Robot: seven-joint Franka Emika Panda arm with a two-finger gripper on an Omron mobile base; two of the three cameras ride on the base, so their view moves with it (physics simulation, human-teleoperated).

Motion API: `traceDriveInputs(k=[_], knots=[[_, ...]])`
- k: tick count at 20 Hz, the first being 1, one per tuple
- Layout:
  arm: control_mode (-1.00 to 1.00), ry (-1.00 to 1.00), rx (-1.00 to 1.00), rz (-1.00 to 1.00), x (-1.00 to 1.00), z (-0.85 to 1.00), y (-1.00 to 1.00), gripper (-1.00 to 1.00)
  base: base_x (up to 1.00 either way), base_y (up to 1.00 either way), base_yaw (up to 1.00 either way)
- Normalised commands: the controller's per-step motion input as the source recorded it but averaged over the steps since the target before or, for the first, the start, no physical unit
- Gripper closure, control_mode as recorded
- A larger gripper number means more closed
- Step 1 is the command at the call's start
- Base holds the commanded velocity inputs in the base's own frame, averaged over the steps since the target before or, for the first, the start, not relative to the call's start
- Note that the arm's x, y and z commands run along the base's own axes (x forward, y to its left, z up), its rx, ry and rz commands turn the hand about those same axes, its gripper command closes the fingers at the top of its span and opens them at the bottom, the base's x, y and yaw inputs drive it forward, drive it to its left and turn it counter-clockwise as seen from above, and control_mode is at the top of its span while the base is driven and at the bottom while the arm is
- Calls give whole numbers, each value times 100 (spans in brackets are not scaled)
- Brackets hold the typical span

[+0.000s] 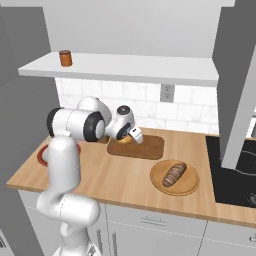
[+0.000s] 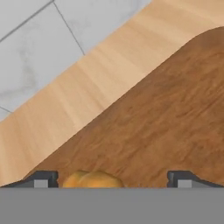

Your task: From the different types of pastries on the counter, select a croissant and place it on the cutting board. Then retrieve a jar of jam from the cabinet and place it alongside the croissant on the cutting board.

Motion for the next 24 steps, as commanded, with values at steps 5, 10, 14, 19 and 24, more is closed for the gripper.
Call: traceDriveInputs(k=[5, 10, 14, 19, 24], knots=[[-100, -4, 0, 0, -17, 57, -27, -100, 0, 0, 0], [-100, -13, 0, 4, -73, 46, -12, -100, 0, 0, 0], [-100, -20, 0, 5, -100, 29, -4, -100, 0, 0, 0], [-100, -24, 0, 10, -86, 74, 0, -100, 0, 0, 0], [-100, -20, 0, 15, -77, 87, -1, -100, 0, 0, 0]])
